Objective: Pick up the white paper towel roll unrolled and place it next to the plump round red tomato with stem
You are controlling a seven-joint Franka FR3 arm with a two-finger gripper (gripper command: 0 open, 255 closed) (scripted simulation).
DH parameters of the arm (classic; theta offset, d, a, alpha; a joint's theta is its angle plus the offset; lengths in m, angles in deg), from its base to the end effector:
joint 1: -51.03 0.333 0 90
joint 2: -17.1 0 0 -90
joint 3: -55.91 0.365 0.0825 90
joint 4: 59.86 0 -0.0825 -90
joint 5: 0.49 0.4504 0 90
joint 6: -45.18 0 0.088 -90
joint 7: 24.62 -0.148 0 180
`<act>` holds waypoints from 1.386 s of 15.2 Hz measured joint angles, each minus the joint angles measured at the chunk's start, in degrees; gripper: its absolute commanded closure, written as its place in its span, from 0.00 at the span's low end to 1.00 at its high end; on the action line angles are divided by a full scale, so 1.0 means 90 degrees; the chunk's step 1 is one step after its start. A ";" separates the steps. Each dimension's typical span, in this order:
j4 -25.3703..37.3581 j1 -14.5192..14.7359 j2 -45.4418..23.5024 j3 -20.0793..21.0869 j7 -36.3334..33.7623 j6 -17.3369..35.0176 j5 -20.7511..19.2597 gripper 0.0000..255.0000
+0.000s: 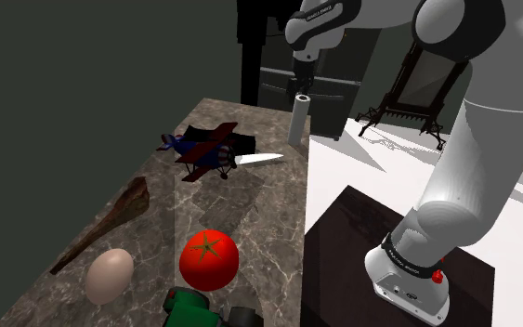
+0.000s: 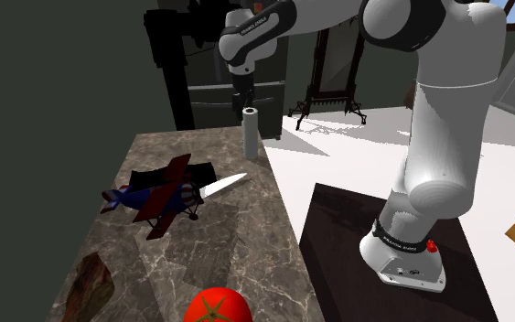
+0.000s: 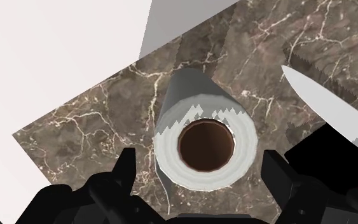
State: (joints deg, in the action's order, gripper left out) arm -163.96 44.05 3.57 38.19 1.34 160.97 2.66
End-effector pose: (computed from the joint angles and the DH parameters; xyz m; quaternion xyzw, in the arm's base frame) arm 0.6290 -0.2730 0.3891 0.9999 0.0024 -0.0139 0.0056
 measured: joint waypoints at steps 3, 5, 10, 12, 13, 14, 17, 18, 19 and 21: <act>0.0000 0.0000 -0.0002 0.0000 0.0000 0.0003 0.0001 1.00; 0.0000 0.0000 -0.0002 0.0001 0.0000 0.0003 0.0001 1.00; 0.0000 0.0000 -0.0003 0.0000 0.0001 0.0003 0.0001 1.00; 0.0000 0.0000 -0.0003 0.0000 0.0001 0.0003 0.0001 1.00; 0.0000 0.0000 -0.0003 0.0000 0.0000 0.0004 0.0001 1.00; 0.0010 0.0003 0.0019 -0.0001 -0.0004 -0.0028 -0.0007 1.00; 0.0173 0.0006 0.0080 -0.0008 -0.0018 -0.0246 -0.0030 1.00; 0.0219 0.0004 0.0101 -0.0012 -0.0016 -0.0312 -0.0037 1.00; 0.0300 0.0004 0.0114 -0.0014 -0.0022 -0.0405 -0.0044 1.00; 0.0415 0.0006 0.0155 -0.0018 -0.0028 -0.0559 -0.0058 1.00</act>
State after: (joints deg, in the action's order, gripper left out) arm -160.22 44.10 4.97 38.03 1.09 155.95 2.14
